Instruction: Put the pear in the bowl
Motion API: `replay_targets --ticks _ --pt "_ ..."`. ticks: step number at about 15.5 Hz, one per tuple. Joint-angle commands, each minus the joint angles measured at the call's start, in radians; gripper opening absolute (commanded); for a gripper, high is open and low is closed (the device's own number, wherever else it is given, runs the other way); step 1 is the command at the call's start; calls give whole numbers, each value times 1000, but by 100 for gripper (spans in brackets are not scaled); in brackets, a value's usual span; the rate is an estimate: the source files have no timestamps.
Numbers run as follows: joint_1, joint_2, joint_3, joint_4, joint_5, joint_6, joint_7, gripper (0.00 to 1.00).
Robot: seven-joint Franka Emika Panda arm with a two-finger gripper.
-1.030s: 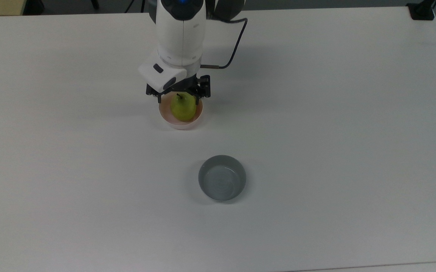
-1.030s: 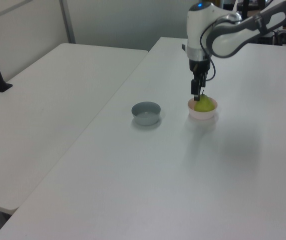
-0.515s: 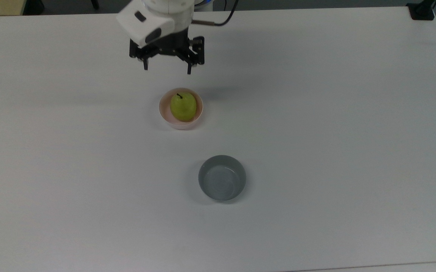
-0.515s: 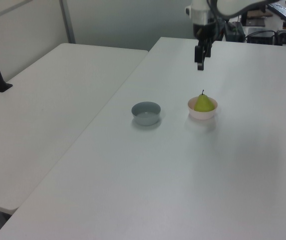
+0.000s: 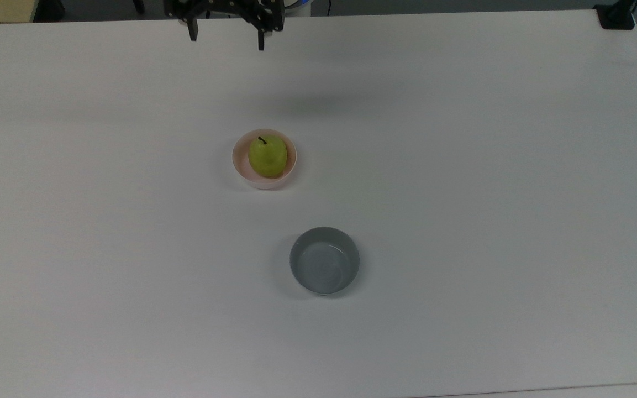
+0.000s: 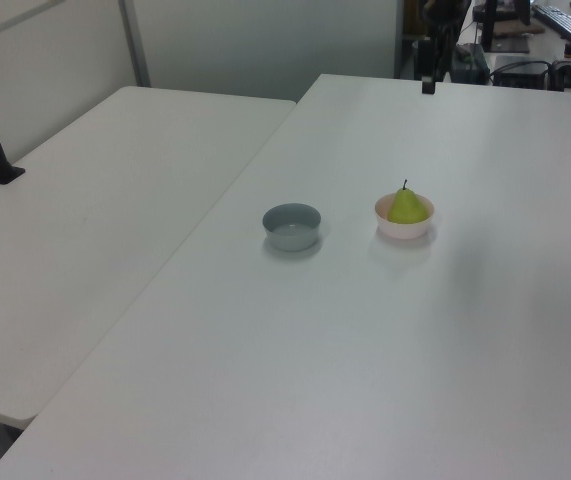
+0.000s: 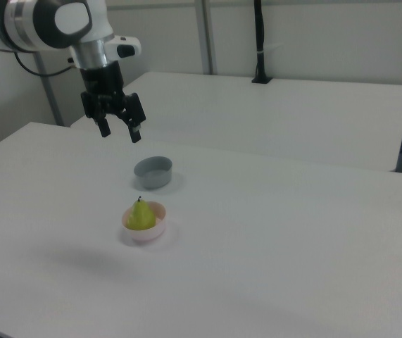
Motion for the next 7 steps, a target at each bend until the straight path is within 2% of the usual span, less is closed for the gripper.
replay_targets --ticks 1,7 --pt "-2 -1 -5 31 19 -41 -7 100" --pt "-8 1 -2 31 18 -38 -7 100"
